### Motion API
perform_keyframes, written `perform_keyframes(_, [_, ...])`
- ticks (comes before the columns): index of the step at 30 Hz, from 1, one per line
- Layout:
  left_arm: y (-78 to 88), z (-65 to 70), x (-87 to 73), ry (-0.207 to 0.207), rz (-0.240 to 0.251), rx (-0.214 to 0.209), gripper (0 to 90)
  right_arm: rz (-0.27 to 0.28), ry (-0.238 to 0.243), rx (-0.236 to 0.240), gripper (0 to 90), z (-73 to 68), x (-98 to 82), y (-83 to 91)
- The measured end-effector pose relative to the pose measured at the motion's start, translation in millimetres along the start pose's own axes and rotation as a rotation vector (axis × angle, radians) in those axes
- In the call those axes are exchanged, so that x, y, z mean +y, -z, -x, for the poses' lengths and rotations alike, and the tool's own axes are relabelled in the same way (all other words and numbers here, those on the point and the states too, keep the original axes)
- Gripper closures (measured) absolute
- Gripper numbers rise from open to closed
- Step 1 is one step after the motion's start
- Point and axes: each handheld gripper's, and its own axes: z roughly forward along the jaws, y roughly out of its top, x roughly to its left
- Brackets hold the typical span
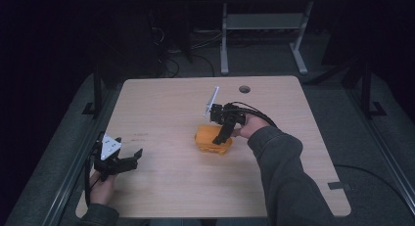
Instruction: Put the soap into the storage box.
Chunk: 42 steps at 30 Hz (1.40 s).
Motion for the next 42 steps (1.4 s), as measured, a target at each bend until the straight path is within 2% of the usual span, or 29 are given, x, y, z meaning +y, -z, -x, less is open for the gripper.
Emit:
perform_keyframes(10, [0.0,0.1,0.0,-0.001,-0.001,0.001,14.1,0.008,-0.011,-0.013,18.3,-0.5,-6.1,7.1])
perform_keyframes(27, [-0.1,0.2,0.0,-0.001,-0.001,0.002,14.1,0.018,-0.045,-0.039,18.9,-0.2,-26.9,22.8])
perform_keyframes(42, [0.1,0.1,0.1,-0.003,-0.002,0.006,14.1,0.023,-0.070,-0.053,19.0,-1.0,-40.1,29.2])
